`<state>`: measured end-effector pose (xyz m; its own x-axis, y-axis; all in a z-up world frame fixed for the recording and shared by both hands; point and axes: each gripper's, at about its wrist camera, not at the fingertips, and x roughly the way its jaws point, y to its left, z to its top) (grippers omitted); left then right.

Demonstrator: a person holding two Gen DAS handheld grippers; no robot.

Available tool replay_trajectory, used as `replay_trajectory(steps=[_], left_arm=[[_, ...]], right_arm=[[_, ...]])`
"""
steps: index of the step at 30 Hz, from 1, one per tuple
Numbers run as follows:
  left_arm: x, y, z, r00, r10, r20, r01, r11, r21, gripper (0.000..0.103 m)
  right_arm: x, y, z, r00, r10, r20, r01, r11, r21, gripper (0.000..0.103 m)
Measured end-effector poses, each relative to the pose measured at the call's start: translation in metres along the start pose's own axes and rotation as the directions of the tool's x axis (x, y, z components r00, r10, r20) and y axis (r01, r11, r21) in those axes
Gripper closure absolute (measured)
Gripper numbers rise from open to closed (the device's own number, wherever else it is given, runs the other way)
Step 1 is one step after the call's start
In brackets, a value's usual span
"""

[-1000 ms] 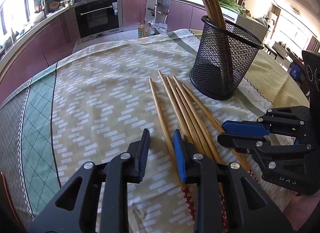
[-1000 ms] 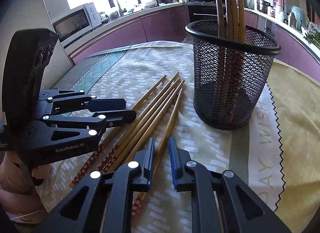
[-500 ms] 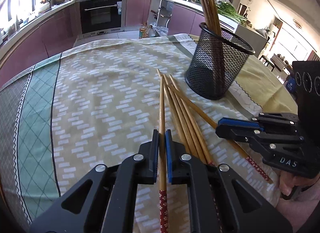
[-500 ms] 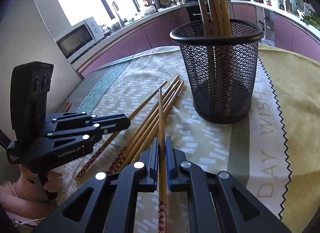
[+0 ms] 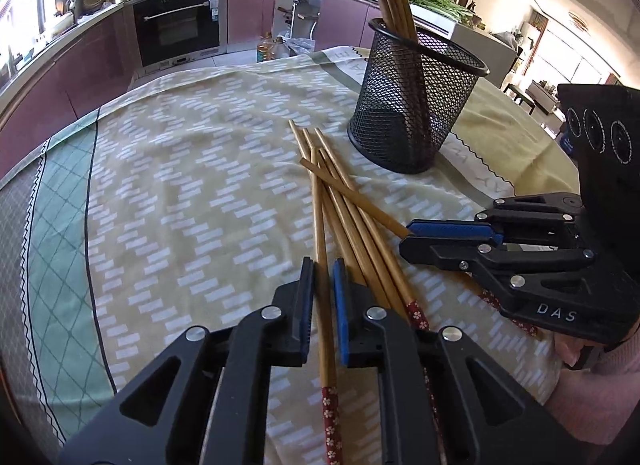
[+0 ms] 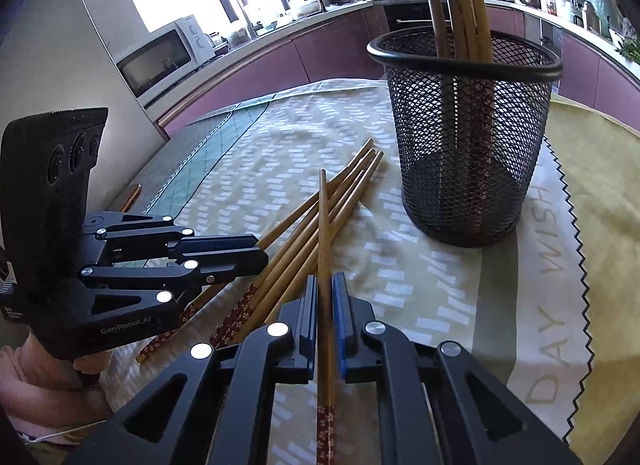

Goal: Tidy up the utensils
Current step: 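Grasp a chopstick with the left tool while the right tool grasps another, then lift the chopstick with the left tool over the mesh cup while the right tool does likewise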

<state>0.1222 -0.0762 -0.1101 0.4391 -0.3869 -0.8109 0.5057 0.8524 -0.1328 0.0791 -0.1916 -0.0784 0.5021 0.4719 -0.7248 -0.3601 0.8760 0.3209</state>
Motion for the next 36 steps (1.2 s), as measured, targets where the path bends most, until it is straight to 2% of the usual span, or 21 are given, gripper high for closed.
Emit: replay_trajectory(steps=[7,15,25,36], left_arm=[[0.005,0.000,0.009,1.000,0.012,-0.002,-0.012,1.000,-0.004,0.095],[-0.023,-0.002,0.017,0.997,-0.040,0.072,0.040,0.999,0.007,0.096],[-0.082,-0.002,0.038,0.960,-0.179,0.213,0.179,0.984,0.018,0.096],[-0.112,-0.005,0.052,0.924,-0.226,0.307,0.230,0.973,0.023,0.096]], right_arm=[[-0.001,0.002,0.004,1.000,-0.006,0.011,0.006,1.000,-0.021,0.097],[-0.042,-0.003,0.013,0.991,0.007,0.135,-0.003,1.000,-0.029,0.097],[-0.092,-0.006,0.027,0.962,-0.015,0.274,0.027,0.999,-0.039,0.097],[-0.119,-0.012,0.043,0.934,-0.023,0.357,0.048,0.997,-0.061,0.097]])
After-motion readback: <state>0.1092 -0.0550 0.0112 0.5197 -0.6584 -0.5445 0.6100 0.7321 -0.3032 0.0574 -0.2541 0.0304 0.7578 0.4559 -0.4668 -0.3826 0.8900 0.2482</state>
